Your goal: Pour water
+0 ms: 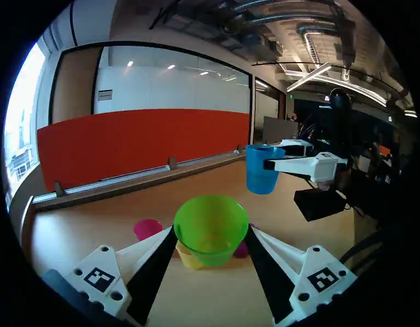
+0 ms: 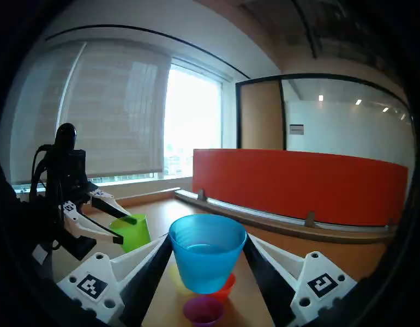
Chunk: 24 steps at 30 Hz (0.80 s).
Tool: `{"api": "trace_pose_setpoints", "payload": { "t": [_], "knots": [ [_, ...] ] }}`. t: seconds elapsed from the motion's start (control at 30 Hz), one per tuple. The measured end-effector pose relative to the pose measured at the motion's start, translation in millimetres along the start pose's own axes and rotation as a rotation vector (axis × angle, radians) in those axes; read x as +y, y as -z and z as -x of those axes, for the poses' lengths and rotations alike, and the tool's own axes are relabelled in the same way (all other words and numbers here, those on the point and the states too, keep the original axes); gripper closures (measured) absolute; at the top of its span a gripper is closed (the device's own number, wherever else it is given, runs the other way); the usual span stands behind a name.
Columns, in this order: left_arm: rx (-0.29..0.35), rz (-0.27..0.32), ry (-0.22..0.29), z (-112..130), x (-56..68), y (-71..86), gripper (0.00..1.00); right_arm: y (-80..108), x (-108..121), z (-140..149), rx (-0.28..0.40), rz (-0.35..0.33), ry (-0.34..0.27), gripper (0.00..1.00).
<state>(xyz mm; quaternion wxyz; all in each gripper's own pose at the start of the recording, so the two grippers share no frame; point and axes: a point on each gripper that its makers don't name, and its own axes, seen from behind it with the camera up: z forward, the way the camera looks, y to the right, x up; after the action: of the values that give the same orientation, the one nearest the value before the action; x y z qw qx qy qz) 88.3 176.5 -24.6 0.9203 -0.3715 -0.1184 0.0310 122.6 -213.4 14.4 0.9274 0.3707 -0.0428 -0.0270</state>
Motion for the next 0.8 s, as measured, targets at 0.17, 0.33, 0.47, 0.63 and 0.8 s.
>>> {"api": "trace_pose_setpoints", "payload": {
  "t": [0.17,0.33,0.47,0.63,0.8],
  "knots": [
    [0.031,0.02,0.011,-2,12.7,3.5,0.14,11.0,-2,7,-0.005,0.011,-0.003,0.08],
    [0.067,0.032,0.011,-7,24.3,7.1,0.14,20.1,-6,10,-0.005,0.013,-0.005,0.08],
    [0.097,0.04,0.012,-13,32.5,9.0,0.14,25.0,-7,12,-0.006,0.015,-0.006,0.08],
    [0.137,0.061,0.029,-20,43.8,10.3,0.13,29.8,-11,15,-0.003,0.012,-0.012,0.08],
    [0.169,0.082,0.05,-26,53.6,11.4,0.13,33.3,-13,17,-0.003,0.012,-0.017,0.08]
  ]
}}
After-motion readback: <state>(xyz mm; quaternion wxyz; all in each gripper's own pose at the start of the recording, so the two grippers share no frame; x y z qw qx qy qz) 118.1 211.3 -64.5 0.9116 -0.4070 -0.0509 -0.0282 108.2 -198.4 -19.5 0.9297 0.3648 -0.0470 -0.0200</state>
